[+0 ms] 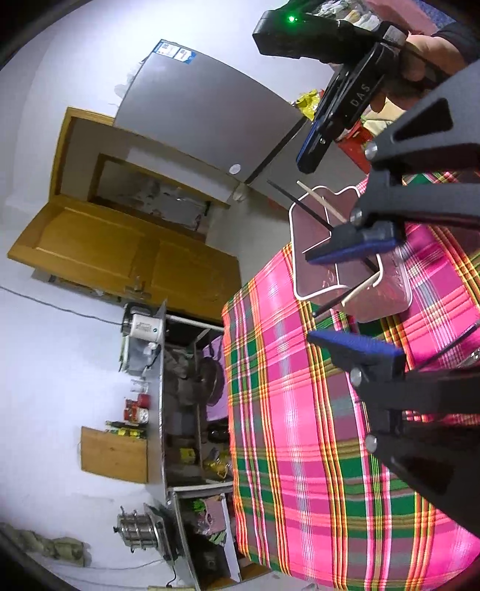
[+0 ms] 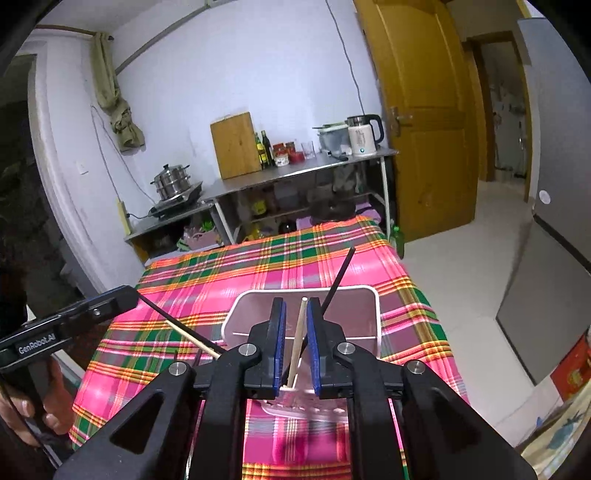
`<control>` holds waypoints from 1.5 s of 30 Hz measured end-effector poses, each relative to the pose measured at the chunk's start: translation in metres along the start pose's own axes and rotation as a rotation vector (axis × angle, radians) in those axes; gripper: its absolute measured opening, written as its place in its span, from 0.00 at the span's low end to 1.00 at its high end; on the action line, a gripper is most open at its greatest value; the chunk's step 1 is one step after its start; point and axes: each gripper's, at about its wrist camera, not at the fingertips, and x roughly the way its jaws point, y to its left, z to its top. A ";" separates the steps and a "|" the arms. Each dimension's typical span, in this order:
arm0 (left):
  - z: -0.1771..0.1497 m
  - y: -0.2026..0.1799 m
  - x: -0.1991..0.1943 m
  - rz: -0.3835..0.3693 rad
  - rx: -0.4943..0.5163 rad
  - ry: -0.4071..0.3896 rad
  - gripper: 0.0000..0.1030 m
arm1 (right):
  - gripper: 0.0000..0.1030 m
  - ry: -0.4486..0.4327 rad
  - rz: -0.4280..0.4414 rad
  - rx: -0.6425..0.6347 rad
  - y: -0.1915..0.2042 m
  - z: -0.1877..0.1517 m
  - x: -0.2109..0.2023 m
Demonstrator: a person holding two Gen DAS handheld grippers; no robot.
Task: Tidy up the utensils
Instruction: 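Drop the black chopstick into the caddy with the left tool while the right tool releases the wooden one, then move both open tools back toward the remaining chopsticks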
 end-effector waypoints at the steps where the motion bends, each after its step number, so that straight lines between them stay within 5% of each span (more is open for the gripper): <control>1: -0.002 0.001 -0.005 0.002 -0.002 -0.008 0.40 | 0.11 -0.003 0.003 -0.002 0.001 -0.001 -0.004; 25: -0.088 0.042 -0.063 0.113 -0.079 0.000 0.40 | 0.11 0.043 0.115 -0.051 0.040 -0.058 -0.033; 45: -0.131 0.081 -0.038 0.167 -0.193 0.108 0.30 | 0.11 0.157 0.174 -0.109 0.075 -0.095 0.000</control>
